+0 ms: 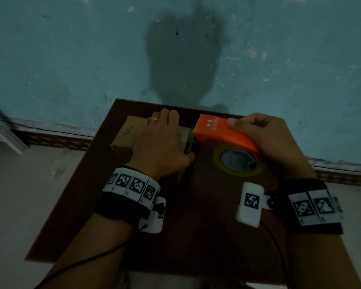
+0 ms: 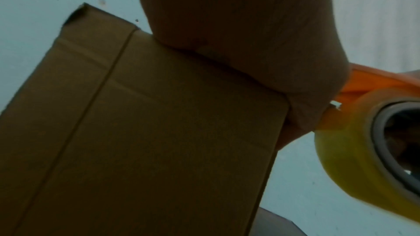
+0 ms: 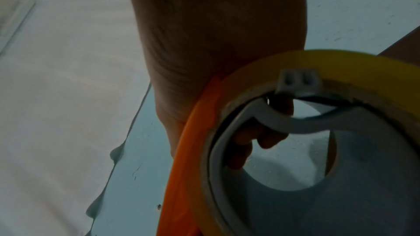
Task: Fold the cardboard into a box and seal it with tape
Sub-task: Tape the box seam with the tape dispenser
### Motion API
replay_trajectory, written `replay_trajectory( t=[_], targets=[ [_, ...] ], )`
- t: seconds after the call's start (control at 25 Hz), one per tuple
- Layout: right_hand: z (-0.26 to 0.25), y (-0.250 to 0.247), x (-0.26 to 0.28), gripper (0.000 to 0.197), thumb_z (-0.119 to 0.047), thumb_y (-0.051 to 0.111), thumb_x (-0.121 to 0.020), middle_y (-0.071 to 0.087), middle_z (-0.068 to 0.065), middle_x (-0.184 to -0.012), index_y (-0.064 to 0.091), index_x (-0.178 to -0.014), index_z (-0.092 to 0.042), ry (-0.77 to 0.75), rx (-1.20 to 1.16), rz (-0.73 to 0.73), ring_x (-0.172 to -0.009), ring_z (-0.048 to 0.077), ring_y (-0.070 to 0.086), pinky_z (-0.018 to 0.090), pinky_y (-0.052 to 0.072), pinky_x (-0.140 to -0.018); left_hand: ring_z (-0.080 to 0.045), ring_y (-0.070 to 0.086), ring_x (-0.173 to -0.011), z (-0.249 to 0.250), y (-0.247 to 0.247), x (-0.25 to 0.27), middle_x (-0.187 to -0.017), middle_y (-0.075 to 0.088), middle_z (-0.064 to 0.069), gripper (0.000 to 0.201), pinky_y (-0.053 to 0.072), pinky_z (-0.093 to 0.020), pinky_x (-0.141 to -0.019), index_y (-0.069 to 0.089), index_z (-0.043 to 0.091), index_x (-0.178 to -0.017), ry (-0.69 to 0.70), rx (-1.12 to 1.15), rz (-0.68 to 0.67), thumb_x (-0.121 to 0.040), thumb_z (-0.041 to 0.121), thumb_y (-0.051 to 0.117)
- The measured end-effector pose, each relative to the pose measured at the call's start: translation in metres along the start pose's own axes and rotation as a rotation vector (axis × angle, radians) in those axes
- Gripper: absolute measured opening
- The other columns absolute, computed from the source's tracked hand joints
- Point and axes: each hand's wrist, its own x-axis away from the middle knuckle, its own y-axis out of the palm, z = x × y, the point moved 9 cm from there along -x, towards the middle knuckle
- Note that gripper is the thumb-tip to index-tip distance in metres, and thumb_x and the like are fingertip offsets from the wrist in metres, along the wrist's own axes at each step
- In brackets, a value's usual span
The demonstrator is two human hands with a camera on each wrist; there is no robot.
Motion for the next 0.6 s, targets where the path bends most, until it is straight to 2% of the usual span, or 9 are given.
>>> replay_trajectory(
  t=[0.08, 0.12, 0.2, 0.24, 0.32, 0.4, 0.48, 0.6],
  targets=[
    [0.001, 0.001, 0.0, 0.034, -0.04, 0.088, -0.085, 0.083, 0.009, -0.089, 0.082, -0.1, -0.011, 0.003, 0.002, -0.012, -0.079, 0.028, 0.082, 0.028, 0.065, -0.067, -0.037, 0.048, -0.122, 0.0, 0.008, -0.001, -0.135, 0.046, -0.011, 0.094, 0.043, -0.05, -0.102, 0.033, 0.02, -0.146, -0.002, -0.061, -0.061, -0.075, 0.074, 0.062],
    [0.002, 0.001, 0.0, 0.034, -0.041, 0.088, -0.085, 0.084, 0.009, -0.09, 0.082, -0.101, -0.011, 0.005, 0.004, -0.017, -0.08, 0.028, 0.082, 0.029, 0.066, -0.068, -0.041, 0.045, -0.128, 0.001, 0.012, -0.001, -0.144, 0.042, -0.012, 0.096, 0.04, -0.052, -0.104, 0.023, 0.028, -0.157, 0.013, -0.084, -0.098, -0.08, 0.076, 0.056],
    [0.005, 0.004, -0.001, 0.035, -0.044, 0.089, -0.083, 0.084, 0.007, -0.09, 0.082, -0.101, -0.013, 0.014, 0.02, -0.025, -0.081, 0.029, 0.082, 0.033, 0.068, -0.072, -0.046, 0.035, -0.141, 0.002, 0.02, -0.001, -0.165, 0.029, -0.008, 0.091, 0.03, -0.056, -0.114, 0.006, 0.046, -0.163, 0.054, -0.1, -0.167, -0.087, 0.081, 0.041],
    [0.005, 0.004, -0.001, 0.036, -0.045, 0.089, -0.082, 0.084, 0.006, -0.09, 0.083, -0.1, -0.015, 0.019, 0.029, -0.027, -0.082, 0.028, 0.083, 0.036, 0.068, -0.074, -0.045, 0.03, -0.148, 0.001, 0.023, -0.001, -0.171, 0.024, -0.005, 0.09, 0.024, -0.058, -0.118, 0.004, 0.05, -0.163, 0.064, -0.097, -0.193, -0.087, 0.086, 0.035],
    [0.006, 0.004, -0.002, 0.036, -0.047, 0.09, -0.082, 0.084, 0.005, -0.091, 0.083, -0.099, -0.016, 0.026, 0.039, -0.035, -0.082, 0.027, 0.083, 0.038, 0.068, -0.077, -0.041, 0.028, -0.152, 0.0, 0.024, -0.002, -0.168, 0.031, -0.003, 0.09, 0.018, -0.06, -0.123, 0.004, 0.054, -0.161, 0.083, -0.087, -0.212, -0.083, 0.09, 0.032],
    [0.003, 0.003, -0.003, 0.035, -0.049, 0.089, -0.082, 0.084, 0.004, -0.092, 0.084, -0.099, -0.019, 0.025, 0.048, -0.044, -0.082, 0.025, 0.083, 0.038, 0.067, -0.077, -0.041, 0.037, -0.147, 0.002, 0.022, -0.002, -0.156, 0.043, -0.005, 0.084, 0.018, -0.064, -0.122, 0.005, 0.055, -0.156, 0.102, -0.06, -0.202, -0.084, 0.084, 0.037],
    [0.001, 0.002, -0.004, 0.035, -0.05, 0.088, -0.082, 0.084, 0.004, -0.092, 0.084, -0.098, -0.02, 0.02, 0.049, -0.046, -0.081, 0.024, 0.083, 0.037, 0.067, -0.077, -0.041, 0.04, -0.144, 0.001, 0.021, -0.004, -0.15, 0.043, -0.005, 0.076, 0.017, -0.068, -0.121, 0.014, 0.053, -0.151, 0.098, -0.032, -0.217, -0.083, 0.077, 0.038],
    [0.0, 0.004, -0.004, 0.034, -0.048, 0.088, -0.083, 0.085, 0.003, -0.09, 0.084, -0.098, -0.019, 0.009, 0.044, -0.051, -0.079, 0.023, 0.082, 0.033, 0.066, -0.072, -0.04, 0.036, -0.147, 0.001, 0.022, -0.006, -0.152, 0.04, -0.003, 0.068, 0.013, -0.069, -0.122, 0.025, 0.048, -0.148, 0.081, -0.024, -0.232, -0.086, 0.072, 0.04]
  ],
)
